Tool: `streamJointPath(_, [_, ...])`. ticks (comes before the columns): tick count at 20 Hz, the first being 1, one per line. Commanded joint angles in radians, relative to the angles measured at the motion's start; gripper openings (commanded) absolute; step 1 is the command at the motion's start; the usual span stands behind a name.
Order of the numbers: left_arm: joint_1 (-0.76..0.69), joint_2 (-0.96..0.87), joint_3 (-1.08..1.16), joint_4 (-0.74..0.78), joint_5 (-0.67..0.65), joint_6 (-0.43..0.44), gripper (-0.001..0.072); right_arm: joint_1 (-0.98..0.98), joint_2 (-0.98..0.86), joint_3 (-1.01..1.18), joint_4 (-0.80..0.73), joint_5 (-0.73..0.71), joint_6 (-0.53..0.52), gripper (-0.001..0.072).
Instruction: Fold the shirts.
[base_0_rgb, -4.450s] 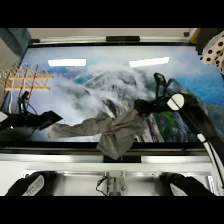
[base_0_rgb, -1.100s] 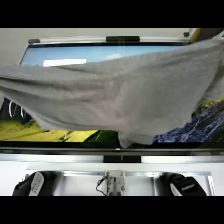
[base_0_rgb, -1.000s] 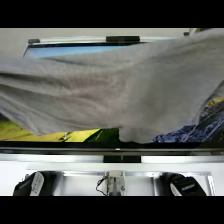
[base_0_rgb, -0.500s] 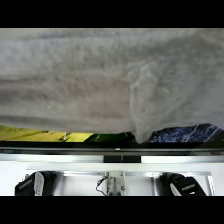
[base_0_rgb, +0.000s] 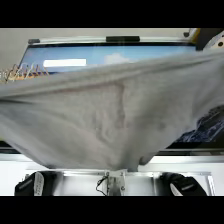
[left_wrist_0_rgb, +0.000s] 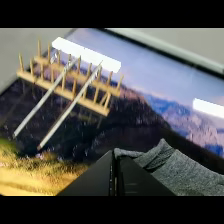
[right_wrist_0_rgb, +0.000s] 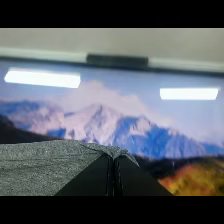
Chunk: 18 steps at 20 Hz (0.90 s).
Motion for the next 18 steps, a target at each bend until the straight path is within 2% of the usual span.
streamJointPath(1, [-0.009, -0.011, -0.364, -0.094, 0.016, 0.061, 0.0027, -0.001, -0.159, -0.153, -0.093, 0.038, 0.077, 0.0059])
streamJointPath(4, [-0.100, -0.092, -0.578, -0.105, 0.184, 0.076, 0.0027, -0.001, -0.357, -0.236, -0.089, -0.191, 0.179, 0.0059])
streamJointPath(6, [-0.189, -0.215, -0.580, -0.104, 0.301, 0.150, 0.0027, -0.001, -0.472, -0.237, -0.066, -0.406, 0.240, 0.0059])
streamJointPath(9, [-0.285, -0.428, -0.488, -0.101, 0.474, 0.129, 0.0027, -0.009, -0.582, -0.237, -0.073, -0.627, 0.321, 0.0059])
streamJointPath(12, [-0.327, -0.629, -0.360, -0.108, 0.588, 0.121, 0.0028, -0.065, -0.657, -0.237, -0.075, -0.730, 0.446, 0.0059])
streamJointPath(14, [-0.346, -0.763, -0.277, -0.133, 0.608, 0.084, 0.0028, -0.121, -0.694, -0.237, -0.065, -0.753, 0.516, 0.0059])
streamJointPath(18, [-0.406, -0.951, -0.235, -0.230, 0.604, 0.084, 0.0030, -0.166, -0.784, -0.238, 0.044, -0.670, 0.533, 0.0059])
